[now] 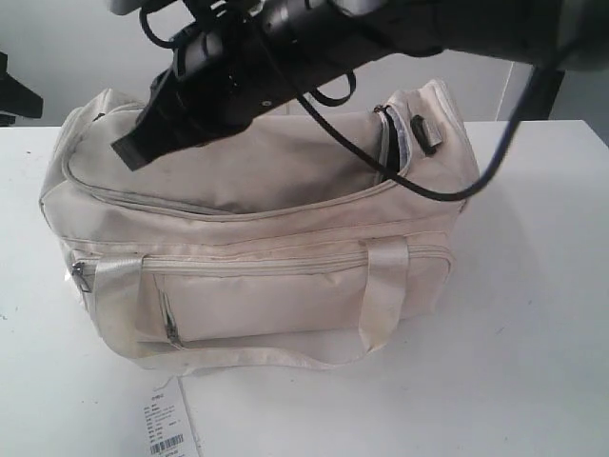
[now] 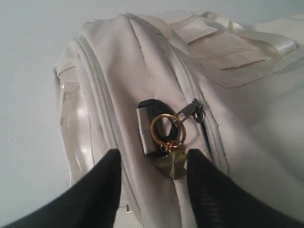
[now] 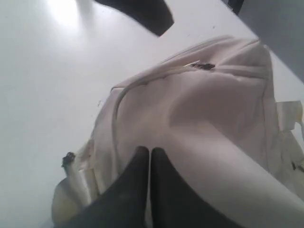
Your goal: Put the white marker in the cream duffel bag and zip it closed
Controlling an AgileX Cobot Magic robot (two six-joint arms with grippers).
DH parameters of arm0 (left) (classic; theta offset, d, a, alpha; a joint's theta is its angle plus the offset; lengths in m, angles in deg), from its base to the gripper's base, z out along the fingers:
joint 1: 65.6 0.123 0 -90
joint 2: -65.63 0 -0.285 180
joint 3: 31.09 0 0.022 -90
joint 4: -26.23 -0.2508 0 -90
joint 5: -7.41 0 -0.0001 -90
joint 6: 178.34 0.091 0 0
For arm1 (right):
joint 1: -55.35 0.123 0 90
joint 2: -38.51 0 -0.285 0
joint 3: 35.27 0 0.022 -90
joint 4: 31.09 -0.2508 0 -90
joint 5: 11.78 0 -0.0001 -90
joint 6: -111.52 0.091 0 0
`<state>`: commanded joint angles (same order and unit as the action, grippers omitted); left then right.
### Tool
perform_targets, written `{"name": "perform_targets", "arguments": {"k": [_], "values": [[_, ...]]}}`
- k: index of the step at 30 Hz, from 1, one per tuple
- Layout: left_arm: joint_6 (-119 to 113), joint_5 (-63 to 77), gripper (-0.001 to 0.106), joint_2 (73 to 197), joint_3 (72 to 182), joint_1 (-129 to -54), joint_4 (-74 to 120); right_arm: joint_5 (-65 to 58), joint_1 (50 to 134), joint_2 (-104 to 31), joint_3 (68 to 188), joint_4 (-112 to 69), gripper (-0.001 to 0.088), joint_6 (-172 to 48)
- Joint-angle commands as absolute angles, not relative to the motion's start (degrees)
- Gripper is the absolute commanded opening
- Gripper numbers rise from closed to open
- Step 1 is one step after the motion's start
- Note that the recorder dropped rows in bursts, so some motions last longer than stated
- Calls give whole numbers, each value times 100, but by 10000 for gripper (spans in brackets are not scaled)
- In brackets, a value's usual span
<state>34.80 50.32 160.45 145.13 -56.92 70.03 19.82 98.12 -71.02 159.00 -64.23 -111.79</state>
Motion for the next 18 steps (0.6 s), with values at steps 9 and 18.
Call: {"name": "perform_targets", "arguments": {"k": [9,18], "values": [[3575,4590,584,16596,14513,-5692,7487,1797,10181,-7463,16305,-6468,437,-11405],[4028,4605,564,17120,14513,-5658,8043,776,10686,-7808,16305,-6377,437,-13297]]}}
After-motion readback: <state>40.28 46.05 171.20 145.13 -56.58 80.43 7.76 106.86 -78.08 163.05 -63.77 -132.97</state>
